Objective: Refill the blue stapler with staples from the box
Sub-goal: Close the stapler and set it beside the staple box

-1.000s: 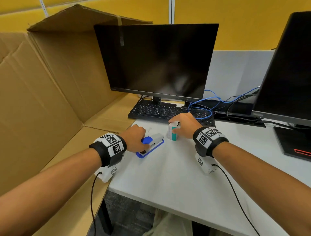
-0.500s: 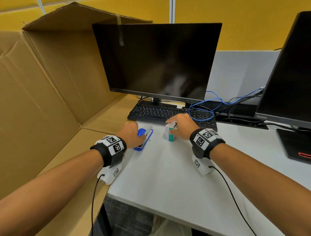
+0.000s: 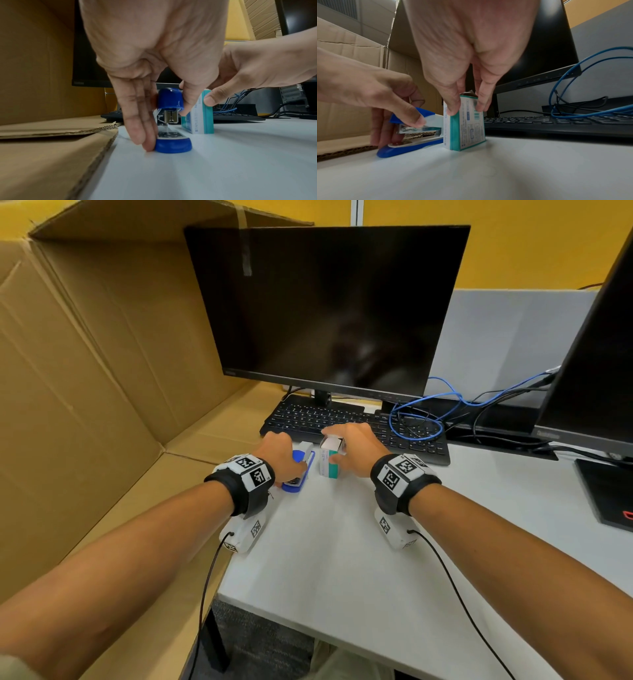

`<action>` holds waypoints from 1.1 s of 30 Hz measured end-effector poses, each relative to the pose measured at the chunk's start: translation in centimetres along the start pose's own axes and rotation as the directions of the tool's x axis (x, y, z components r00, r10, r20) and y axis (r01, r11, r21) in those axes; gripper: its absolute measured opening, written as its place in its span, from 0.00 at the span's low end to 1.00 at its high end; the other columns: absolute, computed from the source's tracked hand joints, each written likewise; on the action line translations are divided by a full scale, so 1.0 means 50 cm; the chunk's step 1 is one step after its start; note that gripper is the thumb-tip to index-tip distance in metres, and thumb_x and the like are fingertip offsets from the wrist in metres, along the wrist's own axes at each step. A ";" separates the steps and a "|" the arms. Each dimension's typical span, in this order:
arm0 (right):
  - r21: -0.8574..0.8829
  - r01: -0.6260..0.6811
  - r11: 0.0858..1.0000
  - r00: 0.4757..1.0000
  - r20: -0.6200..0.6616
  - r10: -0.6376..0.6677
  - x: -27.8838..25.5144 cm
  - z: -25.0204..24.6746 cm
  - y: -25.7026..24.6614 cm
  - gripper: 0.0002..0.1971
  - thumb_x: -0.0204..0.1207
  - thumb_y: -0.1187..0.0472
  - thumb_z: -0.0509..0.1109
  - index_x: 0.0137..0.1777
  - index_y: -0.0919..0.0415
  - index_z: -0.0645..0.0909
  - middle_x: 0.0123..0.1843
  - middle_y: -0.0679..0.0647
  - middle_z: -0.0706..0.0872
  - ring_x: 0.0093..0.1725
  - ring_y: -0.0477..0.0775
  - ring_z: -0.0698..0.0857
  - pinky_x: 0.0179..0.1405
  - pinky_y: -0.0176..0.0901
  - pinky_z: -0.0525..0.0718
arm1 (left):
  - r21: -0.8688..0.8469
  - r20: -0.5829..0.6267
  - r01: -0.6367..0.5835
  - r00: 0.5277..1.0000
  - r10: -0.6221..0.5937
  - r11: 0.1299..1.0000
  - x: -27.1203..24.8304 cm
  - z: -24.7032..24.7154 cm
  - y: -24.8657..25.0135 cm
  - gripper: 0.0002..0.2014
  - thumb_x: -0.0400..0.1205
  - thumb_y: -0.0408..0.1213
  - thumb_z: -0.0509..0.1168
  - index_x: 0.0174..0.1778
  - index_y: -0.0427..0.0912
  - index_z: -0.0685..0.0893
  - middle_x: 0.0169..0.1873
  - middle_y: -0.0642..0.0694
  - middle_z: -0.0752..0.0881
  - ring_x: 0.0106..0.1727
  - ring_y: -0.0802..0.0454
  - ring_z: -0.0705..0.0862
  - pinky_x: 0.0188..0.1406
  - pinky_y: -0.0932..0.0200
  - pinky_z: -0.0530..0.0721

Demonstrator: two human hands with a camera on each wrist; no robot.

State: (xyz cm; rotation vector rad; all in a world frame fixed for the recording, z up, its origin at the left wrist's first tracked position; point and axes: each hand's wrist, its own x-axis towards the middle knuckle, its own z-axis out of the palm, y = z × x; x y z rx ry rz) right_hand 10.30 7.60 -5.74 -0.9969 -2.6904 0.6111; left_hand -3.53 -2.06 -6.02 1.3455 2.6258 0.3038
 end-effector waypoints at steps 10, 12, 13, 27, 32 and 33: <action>0.056 -0.026 0.998 1.000 0.016 0.025 0.021 0.002 0.003 0.36 0.73 0.62 0.77 0.79 0.51 0.66 0.76 0.61 0.75 0.75 0.64 0.75 0.66 0.55 0.82 | 0.005 -0.011 0.009 1.000 -0.009 1.000 0.013 0.004 -0.005 0.20 0.74 0.51 0.73 0.49 0.39 0.76 0.45 0.42 0.80 0.45 0.48 0.83 0.42 0.57 0.84; 0.055 -0.019 0.998 1.000 0.016 0.018 0.021 0.001 0.005 0.35 0.73 0.62 0.77 0.79 0.52 0.67 0.76 0.61 0.75 0.75 0.63 0.75 0.65 0.54 0.83 | 0.012 -0.012 0.007 1.000 -0.007 1.000 0.015 0.003 -0.005 0.19 0.74 0.50 0.73 0.47 0.40 0.75 0.44 0.42 0.80 0.44 0.49 0.81 0.40 0.58 0.82; 0.055 -0.019 0.998 1.000 0.015 0.018 0.021 0.001 0.006 0.35 0.73 0.62 0.77 0.79 0.52 0.67 0.76 0.61 0.75 0.75 0.63 0.75 0.65 0.54 0.83 | 0.014 -0.011 0.008 1.000 -0.008 1.000 0.016 0.003 -0.005 0.19 0.75 0.50 0.73 0.47 0.40 0.75 0.43 0.43 0.80 0.43 0.49 0.81 0.40 0.58 0.81; 0.044 0.011 0.999 1.000 0.017 -0.011 0.004 -0.003 0.002 0.35 0.76 0.61 0.75 0.80 0.53 0.65 0.77 0.61 0.74 0.77 0.63 0.72 0.68 0.55 0.81 | 0.046 -0.025 -0.009 1.000 0.010 0.999 0.014 0.009 -0.009 0.19 0.74 0.53 0.71 0.44 0.39 0.78 0.38 0.44 0.82 0.39 0.50 0.82 0.35 0.59 0.80; 0.063 0.040 0.997 0.999 0.007 -0.041 -0.013 -0.006 -0.004 0.38 0.75 0.59 0.76 0.82 0.53 0.61 0.81 0.59 0.70 0.80 0.61 0.68 0.72 0.57 0.76 | 0.094 -0.027 0.004 1.000 -0.002 0.996 0.010 0.009 -0.011 0.26 0.73 0.62 0.68 0.44 0.40 0.77 0.39 0.43 0.80 0.39 0.51 0.80 0.36 0.59 0.78; 0.073 0.052 0.996 0.999 -0.004 -0.052 -0.020 -0.006 -0.005 0.40 0.73 0.57 0.77 0.82 0.52 0.61 0.81 0.58 0.69 0.80 0.61 0.68 0.72 0.57 0.76 | 0.085 -0.042 0.000 0.999 0.003 0.996 0.008 0.013 -0.013 0.28 0.72 0.66 0.66 0.44 0.39 0.78 0.38 0.43 0.80 0.38 0.52 0.79 0.35 0.59 0.78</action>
